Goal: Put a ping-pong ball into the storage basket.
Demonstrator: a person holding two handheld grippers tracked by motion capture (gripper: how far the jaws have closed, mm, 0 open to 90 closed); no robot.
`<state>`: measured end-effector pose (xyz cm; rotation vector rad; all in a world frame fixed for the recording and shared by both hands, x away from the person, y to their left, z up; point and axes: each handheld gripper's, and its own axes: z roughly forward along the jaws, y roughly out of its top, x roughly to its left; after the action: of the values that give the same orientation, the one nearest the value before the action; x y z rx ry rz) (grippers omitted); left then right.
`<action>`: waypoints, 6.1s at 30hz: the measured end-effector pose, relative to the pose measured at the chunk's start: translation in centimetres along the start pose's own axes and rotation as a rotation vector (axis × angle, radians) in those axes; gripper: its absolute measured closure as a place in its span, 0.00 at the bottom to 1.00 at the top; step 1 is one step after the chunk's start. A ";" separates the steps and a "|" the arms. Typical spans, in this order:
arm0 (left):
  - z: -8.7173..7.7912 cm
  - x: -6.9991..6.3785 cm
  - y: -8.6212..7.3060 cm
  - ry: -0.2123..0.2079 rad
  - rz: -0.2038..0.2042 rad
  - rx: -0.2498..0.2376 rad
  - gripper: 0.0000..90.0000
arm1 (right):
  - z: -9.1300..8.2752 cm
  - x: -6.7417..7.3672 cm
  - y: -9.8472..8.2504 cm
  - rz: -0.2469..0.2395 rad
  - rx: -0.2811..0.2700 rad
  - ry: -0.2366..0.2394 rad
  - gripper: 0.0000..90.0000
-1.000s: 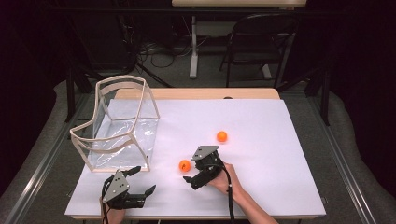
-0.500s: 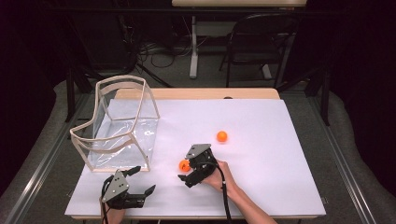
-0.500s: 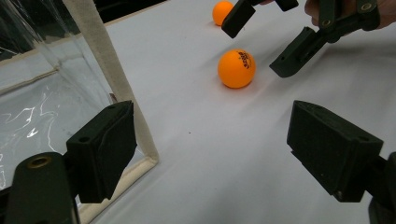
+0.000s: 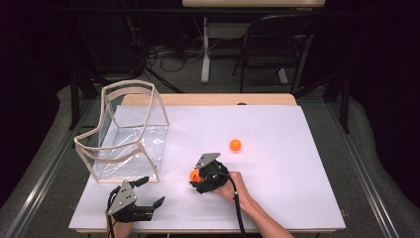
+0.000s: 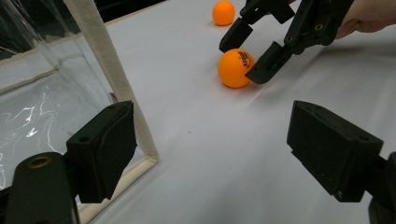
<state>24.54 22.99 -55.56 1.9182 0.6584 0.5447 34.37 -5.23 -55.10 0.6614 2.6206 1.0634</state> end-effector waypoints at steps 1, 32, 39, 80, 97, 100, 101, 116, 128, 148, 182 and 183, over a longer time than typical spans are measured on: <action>0.0 0.0 0.0 0.001 0.000 0.000 0.17 | 0.0 0.0 0.0 -0.001 0.002 -0.001 0.39; 0.0 0.0 0.0 -0.002 -0.001 0.003 0.17 | 0.0 0.1 0.1 -0.007 0.022 -0.017 0.56; 0.1 0.0 0.0 -0.004 -0.002 0.005 0.17 | -0.7 -0.1 0.4 -0.002 0.009 -0.022 0.56; 0.1 -0.2 0.0 -0.010 0.003 0.011 0.17 | -2.8 -0.8 1.1 0.014 -0.028 -0.056 0.56; 0.2 -0.2 0.1 -0.011 0.007 0.012 0.17 | -3.5 -1.2 1.5 0.025 -0.038 -0.066 0.56; 0.2 -0.2 0.1 -0.013 0.006 0.011 0.17 | -3.6 -1.2 1.6 0.024 -0.042 -0.070 0.56; 0.2 -0.2 0.1 -0.013 0.006 0.011 0.17 | -3.6 -1.2 1.6 0.020 -0.041 -0.071 0.56; 0.2 -0.3 0.1 -0.016 0.003 0.006 0.17 | -3.6 -1.8 2.4 0.033 -0.044 -0.075 0.56; 0.3 -0.3 0.1 -0.018 0.006 0.006 0.17 | -3.9 -2.5 3.4 0.037 -0.048 -0.085 0.56; 0.4 -0.4 0.2 -0.018 0.009 0.010 0.17 | -4.1 -3.3 4.9 0.035 -0.049 -0.098 0.56; 0.4 -0.4 0.2 -0.020 0.008 0.010 0.17 | -3.8 -4.1 8.1 0.025 -0.051 -0.084 0.56; 0.4 -0.4 0.2 -0.020 0.007 0.011 0.17 | -3.8 -4.1 8.2 0.029 -0.051 -0.082 0.56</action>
<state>24.58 22.39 -55.61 1.9342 0.6427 0.5267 39.15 -4.29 -46.44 0.7180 2.5134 1.0835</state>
